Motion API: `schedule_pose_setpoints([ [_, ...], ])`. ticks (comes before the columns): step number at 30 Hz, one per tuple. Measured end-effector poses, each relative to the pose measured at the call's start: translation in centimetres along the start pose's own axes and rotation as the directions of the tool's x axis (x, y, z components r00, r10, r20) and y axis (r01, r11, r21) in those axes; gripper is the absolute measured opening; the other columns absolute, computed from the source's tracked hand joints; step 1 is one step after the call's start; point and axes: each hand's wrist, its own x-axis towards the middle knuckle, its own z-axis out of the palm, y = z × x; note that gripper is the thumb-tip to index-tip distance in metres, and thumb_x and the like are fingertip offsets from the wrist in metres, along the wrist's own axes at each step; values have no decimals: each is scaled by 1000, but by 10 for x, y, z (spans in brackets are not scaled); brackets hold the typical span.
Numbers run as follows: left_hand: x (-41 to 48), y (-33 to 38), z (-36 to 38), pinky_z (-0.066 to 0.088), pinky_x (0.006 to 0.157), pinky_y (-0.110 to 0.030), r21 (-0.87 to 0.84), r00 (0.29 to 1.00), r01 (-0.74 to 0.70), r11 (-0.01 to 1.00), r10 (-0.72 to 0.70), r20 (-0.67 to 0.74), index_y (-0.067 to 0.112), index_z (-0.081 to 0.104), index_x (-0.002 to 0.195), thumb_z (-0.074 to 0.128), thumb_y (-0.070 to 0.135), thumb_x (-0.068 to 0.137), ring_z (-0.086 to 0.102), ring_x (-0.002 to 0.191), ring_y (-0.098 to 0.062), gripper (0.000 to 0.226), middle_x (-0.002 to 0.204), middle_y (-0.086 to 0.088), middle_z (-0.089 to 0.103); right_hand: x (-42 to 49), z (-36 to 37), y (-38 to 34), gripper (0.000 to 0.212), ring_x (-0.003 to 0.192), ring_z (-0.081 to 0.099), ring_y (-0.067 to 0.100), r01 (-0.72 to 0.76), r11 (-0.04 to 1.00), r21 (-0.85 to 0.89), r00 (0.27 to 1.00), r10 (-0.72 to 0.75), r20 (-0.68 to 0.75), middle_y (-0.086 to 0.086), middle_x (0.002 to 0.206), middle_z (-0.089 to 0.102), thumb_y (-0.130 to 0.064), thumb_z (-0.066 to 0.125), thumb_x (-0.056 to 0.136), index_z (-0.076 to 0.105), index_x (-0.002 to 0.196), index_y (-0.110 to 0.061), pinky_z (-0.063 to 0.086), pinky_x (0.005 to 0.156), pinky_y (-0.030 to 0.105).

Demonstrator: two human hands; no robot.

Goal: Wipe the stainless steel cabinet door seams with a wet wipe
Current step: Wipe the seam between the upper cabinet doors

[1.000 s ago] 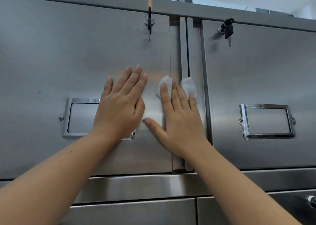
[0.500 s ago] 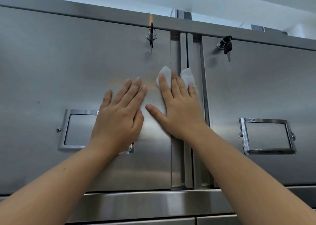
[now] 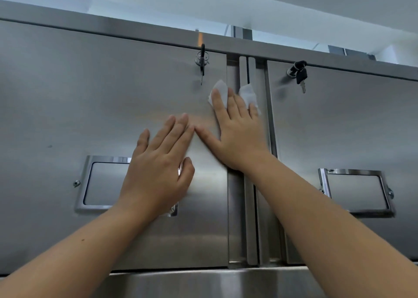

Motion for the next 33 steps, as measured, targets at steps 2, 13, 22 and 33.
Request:
schedule_pose_setpoints([
  [2, 0, -1, 0, 24, 106, -50, -7, 1000, 8, 1000, -8, 16, 11, 45, 137, 28, 34, 82, 25, 136, -20, 61, 146, -2, 34, 2, -1, 0, 76, 144, -3, 20, 0, 1000, -11, 1000, 0, 1, 10, 157, -1, -61, 23, 91, -6, 149, -22, -7, 113, 39],
  [13, -2, -14, -5, 29, 103, -47, 71, 997, -63, 995, 60, 40, 13, 47, 135, 37, 49, 78, 30, 133, -20, 68, 144, -2, 38, 24, -15, 12, 82, 144, -2, 21, 44, 989, -143, 992, -27, 123, 11, 157, -3, -68, 9, 83, -13, 148, -23, -1, 114, 43],
  [22, -3, -15, -5, 26, 103, -48, 100, 998, -56, 993, 53, 31, 13, 46, 136, 36, 50, 80, 32, 134, -23, 68, 145, -2, 36, 8, 1, 5, 74, 144, -1, 23, 41, 994, -97, 999, -41, 0, 14, 157, 2, -60, 17, 91, -6, 149, -21, -6, 112, 39],
  [33, -3, -15, -6, 25, 104, -49, 93, 997, -64, 994, 61, 43, 12, 46, 136, 34, 47, 81, 31, 134, -26, 66, 145, -3, 36, 80, -17, 13, 80, 144, 2, 23, -58, 989, -135, 996, 67, 60, 11, 157, 1, -67, 19, 89, -8, 149, -21, 1, 115, 43],
])
